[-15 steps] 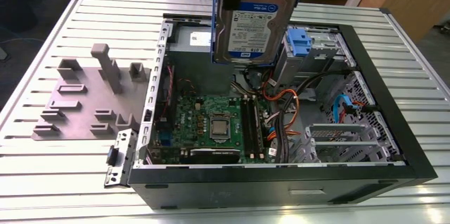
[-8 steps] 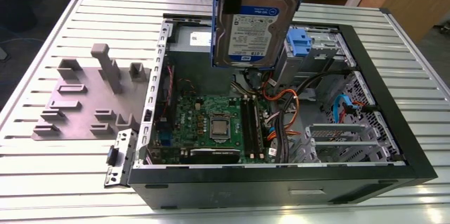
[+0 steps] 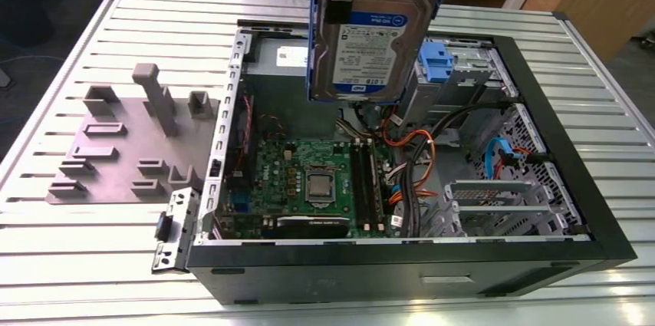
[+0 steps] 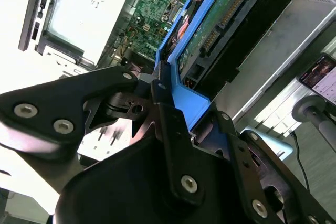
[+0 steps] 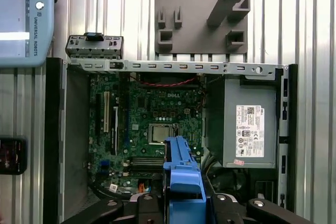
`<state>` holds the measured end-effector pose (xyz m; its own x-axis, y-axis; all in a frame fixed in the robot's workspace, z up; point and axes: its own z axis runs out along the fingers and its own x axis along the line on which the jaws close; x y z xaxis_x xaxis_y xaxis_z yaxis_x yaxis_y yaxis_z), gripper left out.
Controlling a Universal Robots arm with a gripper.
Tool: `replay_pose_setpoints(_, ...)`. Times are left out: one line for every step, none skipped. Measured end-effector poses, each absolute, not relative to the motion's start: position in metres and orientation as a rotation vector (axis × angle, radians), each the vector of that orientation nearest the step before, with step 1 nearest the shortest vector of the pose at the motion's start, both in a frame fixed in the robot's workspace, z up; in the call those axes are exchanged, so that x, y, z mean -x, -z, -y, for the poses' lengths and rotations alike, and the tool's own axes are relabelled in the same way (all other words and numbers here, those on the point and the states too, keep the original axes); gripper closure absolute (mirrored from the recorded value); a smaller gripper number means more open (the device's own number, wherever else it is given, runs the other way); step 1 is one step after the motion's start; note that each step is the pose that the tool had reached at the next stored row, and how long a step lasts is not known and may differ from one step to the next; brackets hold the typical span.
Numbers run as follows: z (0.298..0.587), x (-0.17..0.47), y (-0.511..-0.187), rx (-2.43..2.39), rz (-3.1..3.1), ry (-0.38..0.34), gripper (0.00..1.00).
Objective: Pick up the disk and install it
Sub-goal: 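Insert the disk into the insertion slot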
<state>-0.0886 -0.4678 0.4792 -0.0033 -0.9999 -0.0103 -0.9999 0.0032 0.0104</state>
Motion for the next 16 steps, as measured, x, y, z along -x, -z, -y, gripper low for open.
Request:
replay_pose_setpoints(0.469, 0.089, -0.479, -2.216, 2.223, 0.02, 0.64)
replay_pose_setpoints(0.471, 0.089, -0.479, -2.216, 2.223, 0.018, 0.64)
replay_pose_setpoints(0.473, 0.089, -0.479, -2.215, 2.223, 0.018, 0.64)
replay_pose_setpoints(0.476, 0.089, -0.479, -2.215, 2.223, 0.017, 0.64)
replay_pose_setpoints(0.479, 0.089, -0.478, -2.215, 2.222, 0.017, 0.64)
replay_pose_setpoints(0.482, 0.089, -0.478, -2.215, 2.222, 0.016, 0.64)
replay_pose_setpoints(0.484, 0.089, -0.478, -2.214, 2.222, 0.015, 0.64)
replay_pose_setpoints(0.486, 0.089, -0.478, -2.213, 2.221, 0.014, 0.64)
replay_pose_setpoints(0.489, 0.089, -0.478, -2.213, 2.22, 0.012, 0.64)
replay_pose_setpoints(0.492, 0.089, -0.478, -2.212, 2.22, 0.011, 0.64)
replay_pose_setpoints(0.495, 0.089, -0.478, -2.212, 2.219, 0.009, 0.64)
replay_pose_setpoints(0.497, 0.089, -0.477, -2.211, 2.218, 0.008, 0.64)
replay_pose_setpoints(0.499, 0.088, -0.477, -2.211, 2.218, 0.007, 0.64)
replay_pose_setpoints(0.501, 0.088, -0.477, -2.211, 2.218, 0.008, 0.64)
replay_pose_setpoints(0.502, 0.088, -0.477, -2.211, 2.218, 0.008, 0.64)
replay_pose_setpoints(0.503, 0.087, -0.477, -2.21, 2.218, 0.008, 0.64)
